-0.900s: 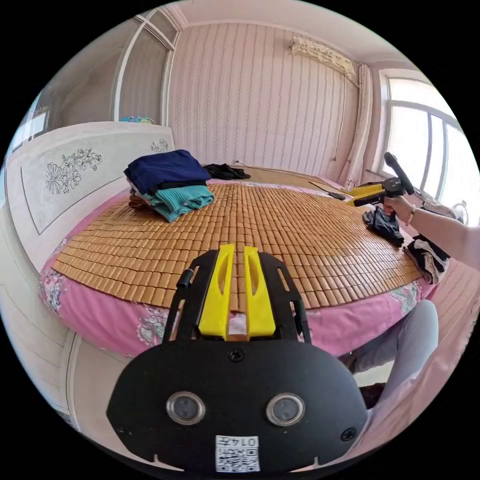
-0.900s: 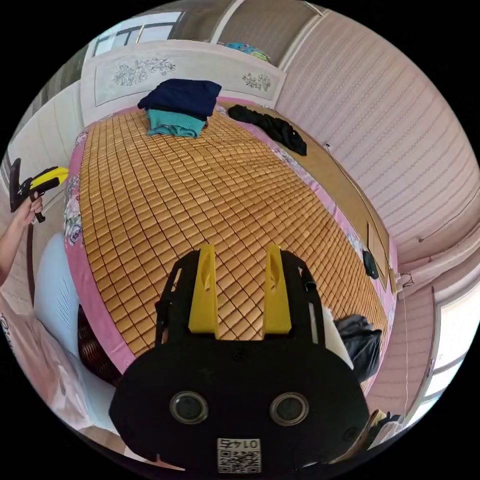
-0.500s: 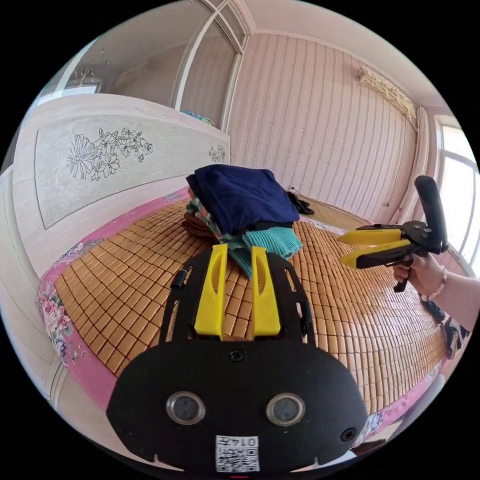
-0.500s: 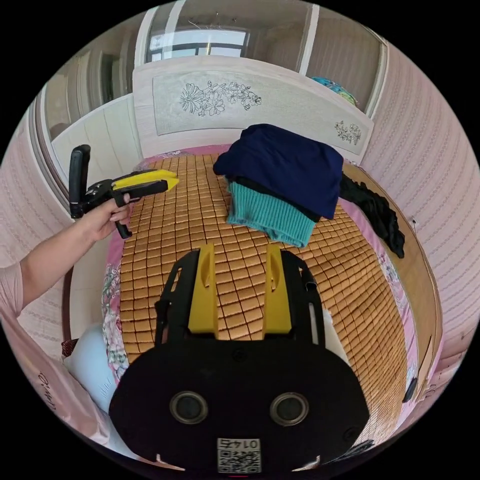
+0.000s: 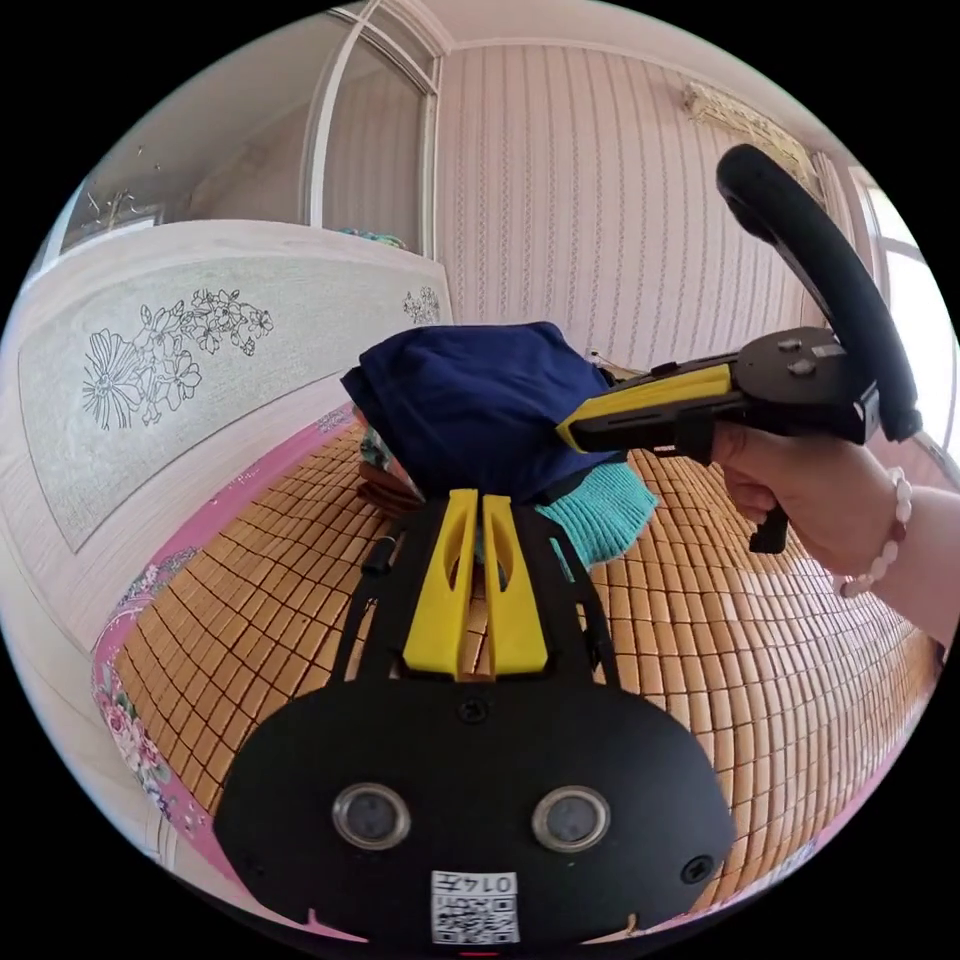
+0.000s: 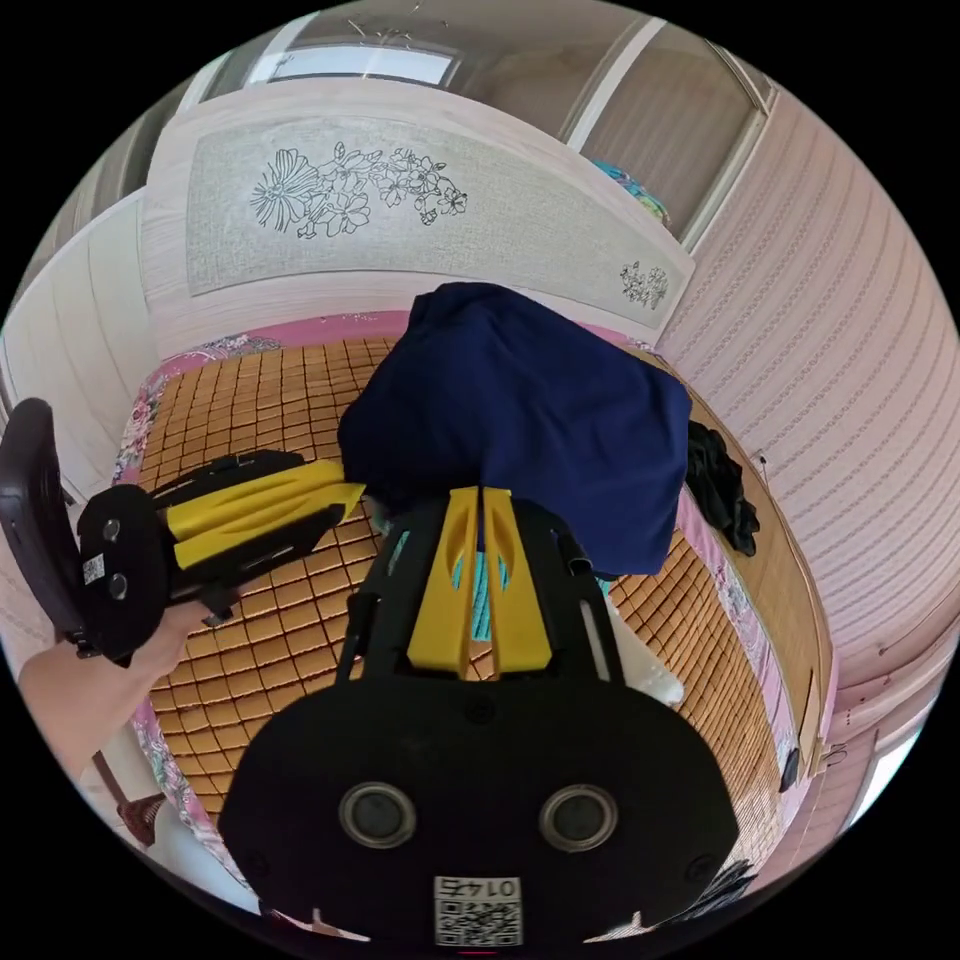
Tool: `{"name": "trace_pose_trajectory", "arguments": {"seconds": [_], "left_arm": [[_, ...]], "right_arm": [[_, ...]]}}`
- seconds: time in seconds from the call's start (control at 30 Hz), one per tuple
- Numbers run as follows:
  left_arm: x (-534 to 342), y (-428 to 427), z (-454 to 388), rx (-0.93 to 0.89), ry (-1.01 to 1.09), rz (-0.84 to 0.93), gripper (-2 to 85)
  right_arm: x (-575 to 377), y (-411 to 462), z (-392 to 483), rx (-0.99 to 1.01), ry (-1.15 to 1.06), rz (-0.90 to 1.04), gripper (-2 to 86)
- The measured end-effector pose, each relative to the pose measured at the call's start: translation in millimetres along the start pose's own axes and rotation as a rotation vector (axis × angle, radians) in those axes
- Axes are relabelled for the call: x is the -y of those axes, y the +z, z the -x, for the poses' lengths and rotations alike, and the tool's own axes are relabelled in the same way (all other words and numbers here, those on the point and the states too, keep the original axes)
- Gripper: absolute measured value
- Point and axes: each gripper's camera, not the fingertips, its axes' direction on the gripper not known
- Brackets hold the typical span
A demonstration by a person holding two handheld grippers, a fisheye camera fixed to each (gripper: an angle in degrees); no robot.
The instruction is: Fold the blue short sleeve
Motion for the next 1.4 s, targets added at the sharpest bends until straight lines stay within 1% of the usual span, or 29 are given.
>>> {"name": "trace_pose_trajectory", "arguments": {"seconds": [0.07, 0.13, 0.2, 0.27, 0.3, 0.37, 0.4, 0.43, 0.47, 0.5, 0.53, 0.57, 0.63, 0.7, 0.8, 0.87, 0.93, 0.97, 1.03, 1.07, 1.1, 1.13, 1.17, 1.23, 1.27, 1.3, 1.33, 1.4], "left_arm": [[5, -26, -2, -0.060, 0.000, -0.081, -0.9], [12, -48, -16, -0.076, 0.051, -0.131, -0.9], [17, -77, -35, -0.132, 0.090, -0.192, -1.0], [5, -124, -70, -0.297, 0.153, -0.272, -1.0], [-3, -134, -81, -0.343, 0.176, -0.279, -1.0], [-49, -166, -130, -0.537, 0.233, -0.222, -1.0], [-65, -172, -142, -0.585, 0.227, -0.199, -1.0], [-98, -178, -166, -0.662, 0.200, -0.140, -1.0], [-132, -179, -188, -0.695, 0.165, -0.063, -1.0], [-148, -179, -197, -0.691, 0.144, -0.027, -1.0], [-179, -176, -214, -0.667, 0.096, 0.063, -1.0], [-202, -174, -229, -0.665, 0.059, 0.149, -1.0], [-222, -176, -247, -0.715, 0.072, 0.233, -1.0], [-228, -189, -255, -0.688, 0.102, 0.240, -1.0], [-235, -214, -244, -0.609, 0.115, 0.212, -0.9], [-243, -225, -215, -0.467, 0.056, 0.217, -0.6], [-248, -227, -187, -0.352, 0.006, 0.225, 0.1], [-248, -225, -169, -0.328, -0.026, 0.256, 1.5], [-245, -220, -146, -0.310, -0.075, 0.283, 4.1], [-243, -217, -137, -0.275, -0.086, 0.267, 4.9], [-243, -214, -135, -0.248, -0.080, 0.258, 5.3], [-242, -207, -134, -0.195, -0.064, 0.261, 6.0], [-243, -195, -136, -0.183, -0.053, 0.290, 7.1], [-243, -176, -140, -0.213, -0.054, 0.344, 8.0], [-243, -165, -145, -0.223, -0.033, 0.395, 8.1], [-241, -162, -147, -0.211, -0.020, 0.419, 8.1], [-239, -161, -150, -0.199, 0.009, 0.422, 7.9], [-240, -162, -146, -0.215, 0.002, 0.411, 5.7]], "right_arm": [[-5, -15, -9, 0.044, -0.019, 0.017, -0.5], [-21, -51, -29, 0.087, 0.010, -0.057, -0.8], [-40, -87, -43, 0.122, 0.033, -0.105, -0.9], [-74, -130, -50, 0.120, 0.025, -0.168, -1.0], [-106, -160, -53, 0.142, 0.022, -0.192, -1.0], [-167, -195, -53, 0.197, 0.033, -0.176, -0.9], [-217, -211, -47, 0.216, 0.029, -0.147, -0.9], [-268, -217, -38, 0.227, 0.043, -0.078, -0.9], [-295, -217, -33, 0.235, 0.069, -0.040, -0.9], [-345, -211, -22, 0.262, 0.137, 0.033, -0.9], [-390, -202, -9, 0.266, 0.198, 0.103, -0.8], [-410, -200, -3, 0.251, 0.232, 0.126, -0.8], [-467, -211, 19, 0.199, 0.324, 0.080, -0.6], [-482, -226, 32, 0.203, 0.326, 0.044, 0.1], [-483, -249, 54, 0.190, 0.277, -0.026, 2.3], [-477, -257, 73, 0.221, 0.210, -0.088, 4.6], [-465, -258, 102, 0.275, 0.062, -0.157, 7.8], [-462, -257, 108, 0.292, 0.047, -0.167, 8.1], [-447, -238, 129, 0.397, 0.020, -0.129, 10.2], [-442, -232, 133, 0.416, 0.020, -0.101, 11.1], [-433, -220, 141, 0.423, 0.025, -0.042, 13.7], [-426, -208, 147, 0.414, 0.033, 0.004, 15.4], [-423, -203, 149, 0.410, 0.036, 0.019, 15.8], [-419, -185, 156, 0.323, 0.009, 0.080, 14.3], [-420, -183, 155, 0.285, 0.014, 0.094, 11.9], [-422, -185, 148, 0.218, 0.032, 0.089, 6.9], [-425, -193, 137, 0.232, 0.048, 0.088, 5.0], [-434, -209, 116, 0.286, 0.087, 0.075, 3.0]]}}
